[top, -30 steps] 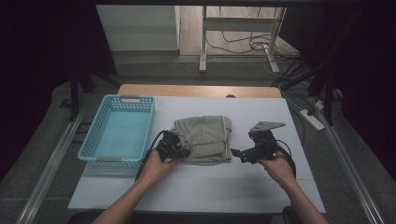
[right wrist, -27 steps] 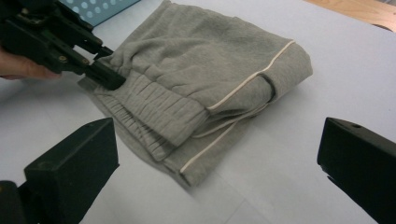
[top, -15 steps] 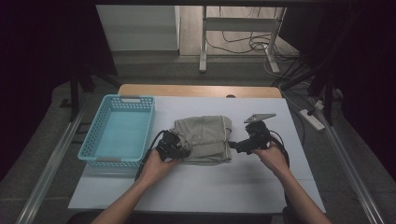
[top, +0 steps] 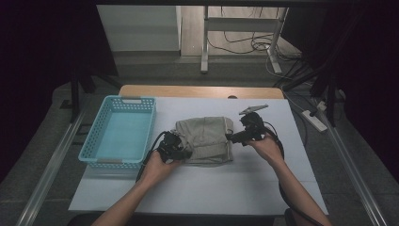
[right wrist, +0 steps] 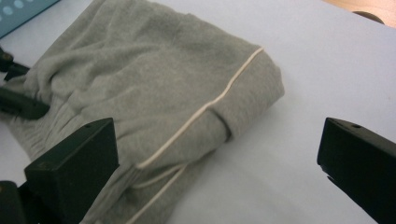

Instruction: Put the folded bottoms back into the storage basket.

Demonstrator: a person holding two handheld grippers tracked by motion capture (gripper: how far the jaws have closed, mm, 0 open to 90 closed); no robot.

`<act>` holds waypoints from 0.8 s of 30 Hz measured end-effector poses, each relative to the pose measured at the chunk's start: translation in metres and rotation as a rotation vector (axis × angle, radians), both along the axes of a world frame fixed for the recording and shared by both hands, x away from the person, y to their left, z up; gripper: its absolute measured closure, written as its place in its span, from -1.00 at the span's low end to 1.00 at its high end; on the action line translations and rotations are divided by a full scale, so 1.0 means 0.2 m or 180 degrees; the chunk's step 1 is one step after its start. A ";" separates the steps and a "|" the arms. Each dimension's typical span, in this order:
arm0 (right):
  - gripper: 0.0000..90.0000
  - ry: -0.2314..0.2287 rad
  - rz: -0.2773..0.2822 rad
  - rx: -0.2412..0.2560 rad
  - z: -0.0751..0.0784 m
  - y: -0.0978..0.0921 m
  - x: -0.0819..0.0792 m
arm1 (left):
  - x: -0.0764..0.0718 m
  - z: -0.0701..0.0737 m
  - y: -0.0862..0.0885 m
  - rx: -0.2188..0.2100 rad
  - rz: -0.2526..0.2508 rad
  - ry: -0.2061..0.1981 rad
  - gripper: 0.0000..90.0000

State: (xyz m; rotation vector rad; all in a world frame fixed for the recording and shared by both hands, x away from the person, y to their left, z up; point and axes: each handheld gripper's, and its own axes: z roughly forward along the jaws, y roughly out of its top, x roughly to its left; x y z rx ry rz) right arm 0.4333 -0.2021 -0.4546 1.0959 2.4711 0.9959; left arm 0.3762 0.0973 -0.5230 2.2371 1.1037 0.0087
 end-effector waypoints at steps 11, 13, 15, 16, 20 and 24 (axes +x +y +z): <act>-1.00 0.0160 -0.0105 0.0073 -0.02 0.06 0.16 | 0.00 0.00 0.00 0.0000 -0.0001 -0.0003 0.46; -1.00 0.0162 -0.0139 0.0050 -0.03 0.07 0.18 | 0.00 0.00 0.00 -0.0001 -0.0003 -0.0003 0.46; -1.00 0.0140 -0.0189 -0.0091 -0.04 0.09 0.21 | 0.00 0.00 0.00 -0.0002 -0.0007 -0.0004 0.46; -1.00 0.0137 -0.0175 -0.0147 -0.05 0.11 0.23 | 0.00 0.00 0.00 -0.0003 -0.0006 -0.0004 0.46; -1.00 0.0159 -0.0205 -0.0210 -0.08 0.14 0.27 | 0.00 0.00 0.00 -0.0009 -0.0011 -0.0005 0.46; -1.00 0.0195 -0.0259 -0.0253 -0.10 0.14 0.33 | 0.00 0.00 0.00 -0.0019 -0.0011 0.0001 0.46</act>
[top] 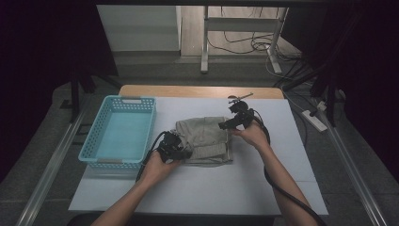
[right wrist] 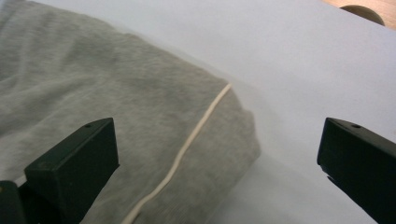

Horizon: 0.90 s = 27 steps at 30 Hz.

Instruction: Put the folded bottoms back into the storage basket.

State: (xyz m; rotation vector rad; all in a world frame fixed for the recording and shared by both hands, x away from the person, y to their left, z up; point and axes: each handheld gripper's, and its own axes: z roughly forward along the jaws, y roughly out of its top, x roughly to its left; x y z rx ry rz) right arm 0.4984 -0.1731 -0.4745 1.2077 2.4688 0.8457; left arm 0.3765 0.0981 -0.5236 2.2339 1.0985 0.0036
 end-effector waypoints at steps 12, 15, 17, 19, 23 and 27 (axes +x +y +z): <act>-0.95 -0.0065 -0.0047 -0.0042 -0.04 0.02 0.12 | 0.00 0.00 0.00 -0.0018 -0.0019 -0.0033 0.45; -0.95 -0.0030 -0.0008 -0.0074 -0.08 0.02 0.13 | 0.00 0.00 0.00 -0.0002 -0.0033 -0.0049 0.43; -0.92 0.0033 0.0046 -0.0133 -0.11 0.02 0.13 | 0.00 0.00 0.00 0.0010 -0.0039 -0.0061 0.43; -0.89 0.0043 0.0092 -0.0178 -0.13 0.02 0.13 | 0.00 0.00 0.00 0.0032 -0.0031 -0.0067 0.43; -0.81 0.0139 0.0159 -0.0078 -0.16 0.01 0.13 | -0.01 0.00 -0.01 0.0037 -0.0009 -0.0056 0.43; -0.50 0.0406 0.0169 0.0260 -0.19 -0.01 0.14 | 0.00 0.00 0.00 0.0011 0.0038 0.0031 0.43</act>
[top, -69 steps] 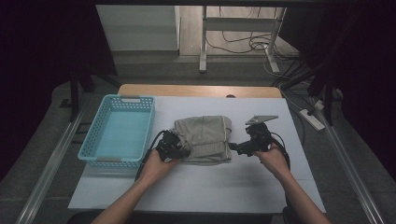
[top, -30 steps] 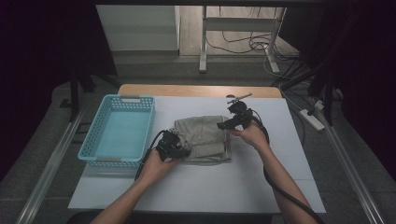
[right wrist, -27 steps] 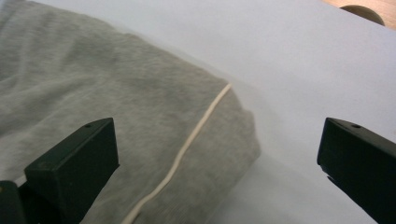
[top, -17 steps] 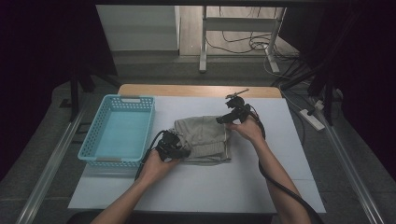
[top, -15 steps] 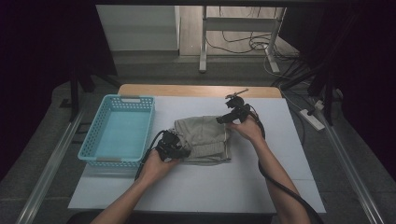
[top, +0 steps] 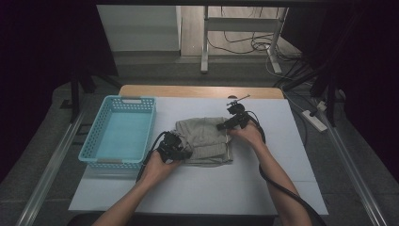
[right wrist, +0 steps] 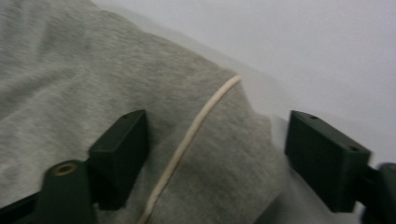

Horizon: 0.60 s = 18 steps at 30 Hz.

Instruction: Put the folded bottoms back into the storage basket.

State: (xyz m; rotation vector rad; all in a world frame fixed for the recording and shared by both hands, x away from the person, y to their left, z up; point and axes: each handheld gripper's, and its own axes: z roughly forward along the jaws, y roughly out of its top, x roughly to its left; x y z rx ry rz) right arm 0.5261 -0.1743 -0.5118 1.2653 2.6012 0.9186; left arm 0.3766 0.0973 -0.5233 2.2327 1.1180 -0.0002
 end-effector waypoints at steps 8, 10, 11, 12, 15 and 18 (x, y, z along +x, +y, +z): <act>0.40 0.0092 0.0083 0.0041 0.04 0.02 -0.04 | 0.01 0.00 0.00 -0.0046 0.0055 0.0106 0.45; 0.53 0.0068 0.0105 0.0008 0.05 0.02 -0.05 | 0.01 0.01 -0.01 -0.0003 0.0064 0.0107 0.48; 0.55 0.0070 0.0119 -0.0031 0.06 0.02 -0.05 | 0.01 0.01 -0.01 0.0013 0.0065 0.0107 0.49; 0.56 0.0043 0.0124 -0.0062 0.06 0.03 -0.06 | 0.01 0.01 -0.01 0.0022 0.0060 0.0105 0.50; 0.56 -0.0043 0.0179 -0.0165 0.08 0.04 -0.07 | 0.01 0.02 -0.01 0.0023 0.0053 0.0130 0.52; 0.56 -0.0195 0.0274 -0.0251 0.09 0.05 -0.09 | 0.01 0.03 -0.02 0.0054 0.0045 0.0142 0.53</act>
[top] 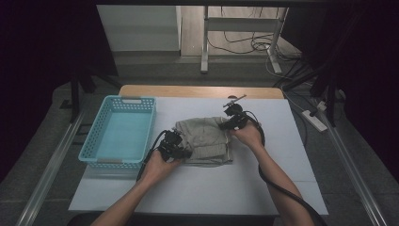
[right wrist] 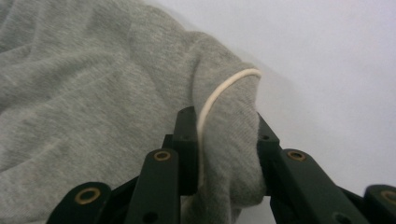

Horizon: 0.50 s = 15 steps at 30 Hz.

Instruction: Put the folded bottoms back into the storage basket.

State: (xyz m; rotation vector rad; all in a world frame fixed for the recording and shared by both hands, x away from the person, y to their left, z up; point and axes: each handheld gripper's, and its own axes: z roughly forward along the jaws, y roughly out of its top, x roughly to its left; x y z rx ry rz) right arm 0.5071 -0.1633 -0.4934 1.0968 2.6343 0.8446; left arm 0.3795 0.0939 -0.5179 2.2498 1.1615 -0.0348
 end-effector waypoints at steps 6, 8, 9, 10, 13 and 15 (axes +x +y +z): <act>0.57 -0.0111 -0.0020 0.0084 0.07 0.00 -0.03 | 0.00 0.04 0.00 -0.0017 0.0022 0.0031 0.56; 0.57 -0.0139 -0.0029 0.0136 0.09 0.00 -0.04 | 0.00 0.06 0.00 -0.0060 0.0043 0.0026 0.56; 0.57 -0.0158 -0.0024 0.0150 0.10 0.00 -0.05 | 0.00 0.07 0.01 -0.0077 0.0047 0.0021 0.56; 0.57 -0.0178 -0.0004 0.0157 0.11 0.00 -0.05 | -0.01 0.08 0.01 -0.0086 0.0044 0.0006 0.57; 0.57 -0.0199 0.0006 0.0186 0.13 0.00 -0.06 | -0.01 0.11 0.02 -0.0157 0.0050 -0.0017 0.57; 0.57 -0.0221 0.0021 0.0218 0.15 -0.01 -0.07 | -0.02 0.12 0.03 -0.0205 0.0064 -0.0035 0.57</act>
